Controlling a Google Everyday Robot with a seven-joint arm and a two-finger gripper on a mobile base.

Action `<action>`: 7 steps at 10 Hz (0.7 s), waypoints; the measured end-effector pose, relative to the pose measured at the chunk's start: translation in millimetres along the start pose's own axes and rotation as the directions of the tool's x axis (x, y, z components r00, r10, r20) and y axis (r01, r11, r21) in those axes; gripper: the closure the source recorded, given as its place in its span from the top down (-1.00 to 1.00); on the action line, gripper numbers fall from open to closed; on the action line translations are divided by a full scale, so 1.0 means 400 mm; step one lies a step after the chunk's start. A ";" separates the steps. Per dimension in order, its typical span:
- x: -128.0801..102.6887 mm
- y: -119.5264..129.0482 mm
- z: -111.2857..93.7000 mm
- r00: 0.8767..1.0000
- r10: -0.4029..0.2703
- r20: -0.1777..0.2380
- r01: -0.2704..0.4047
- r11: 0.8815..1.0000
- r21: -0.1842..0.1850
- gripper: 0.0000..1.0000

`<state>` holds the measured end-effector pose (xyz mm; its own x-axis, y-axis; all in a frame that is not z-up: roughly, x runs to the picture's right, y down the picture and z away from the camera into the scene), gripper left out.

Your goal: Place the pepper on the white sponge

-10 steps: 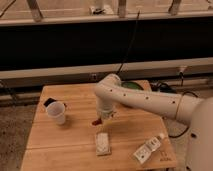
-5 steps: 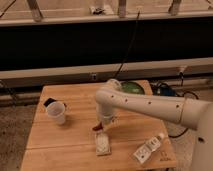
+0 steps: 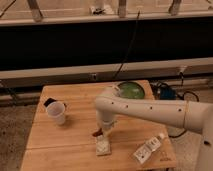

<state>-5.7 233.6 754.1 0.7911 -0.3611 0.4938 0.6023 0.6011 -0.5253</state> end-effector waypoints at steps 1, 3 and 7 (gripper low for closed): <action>-0.005 0.017 0.003 1.000 0.000 -0.001 0.000 1.000 -0.001 -1.00; -0.010 0.026 0.010 1.000 -0.004 -0.001 0.004 1.000 0.004 -1.00; 0.003 0.040 0.017 1.000 0.001 0.000 -0.001 1.000 0.015 -0.97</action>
<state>4.2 247.7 751.0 0.7915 -0.3610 0.4932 0.6002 0.6116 -0.5155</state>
